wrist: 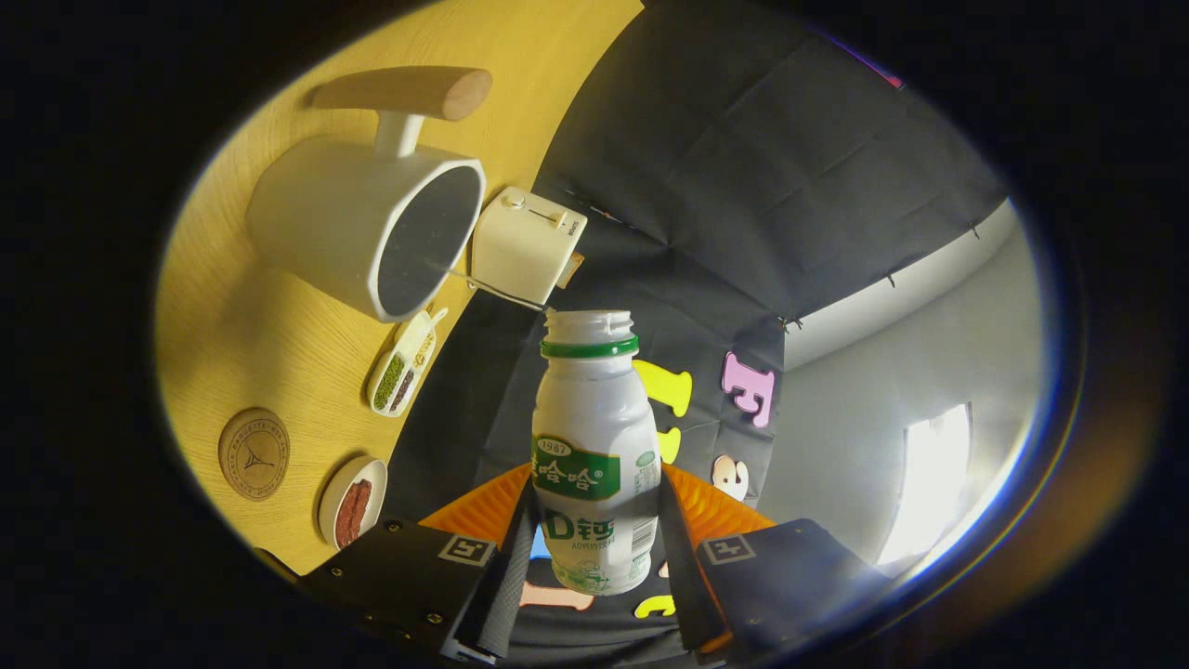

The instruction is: Take the bottle from table, then pour the juice into the cup, finally place the bottle on the coaster

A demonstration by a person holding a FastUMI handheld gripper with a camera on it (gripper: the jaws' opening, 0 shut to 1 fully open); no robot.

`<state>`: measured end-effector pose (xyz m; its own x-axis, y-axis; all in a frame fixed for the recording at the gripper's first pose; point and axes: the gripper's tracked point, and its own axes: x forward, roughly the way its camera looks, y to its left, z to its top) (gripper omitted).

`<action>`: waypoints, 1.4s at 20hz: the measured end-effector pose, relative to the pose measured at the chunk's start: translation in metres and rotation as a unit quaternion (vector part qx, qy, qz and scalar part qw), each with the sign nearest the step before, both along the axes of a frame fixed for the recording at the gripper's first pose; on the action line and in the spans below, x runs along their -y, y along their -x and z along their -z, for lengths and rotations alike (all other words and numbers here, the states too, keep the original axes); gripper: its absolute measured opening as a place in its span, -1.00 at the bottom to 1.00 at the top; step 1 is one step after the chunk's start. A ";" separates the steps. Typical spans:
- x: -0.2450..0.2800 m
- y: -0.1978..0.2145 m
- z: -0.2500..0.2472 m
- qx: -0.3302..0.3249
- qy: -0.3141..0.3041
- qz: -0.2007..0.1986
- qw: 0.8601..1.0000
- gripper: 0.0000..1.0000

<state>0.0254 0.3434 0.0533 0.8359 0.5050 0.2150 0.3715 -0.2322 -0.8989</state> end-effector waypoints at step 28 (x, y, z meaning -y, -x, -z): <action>0.011 0.002 -0.002 -0.032 -0.060 -0.004 0.998 0.32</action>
<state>0.0233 0.3327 0.0555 0.8458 0.4855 0.2212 0.3145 -0.1188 -0.9418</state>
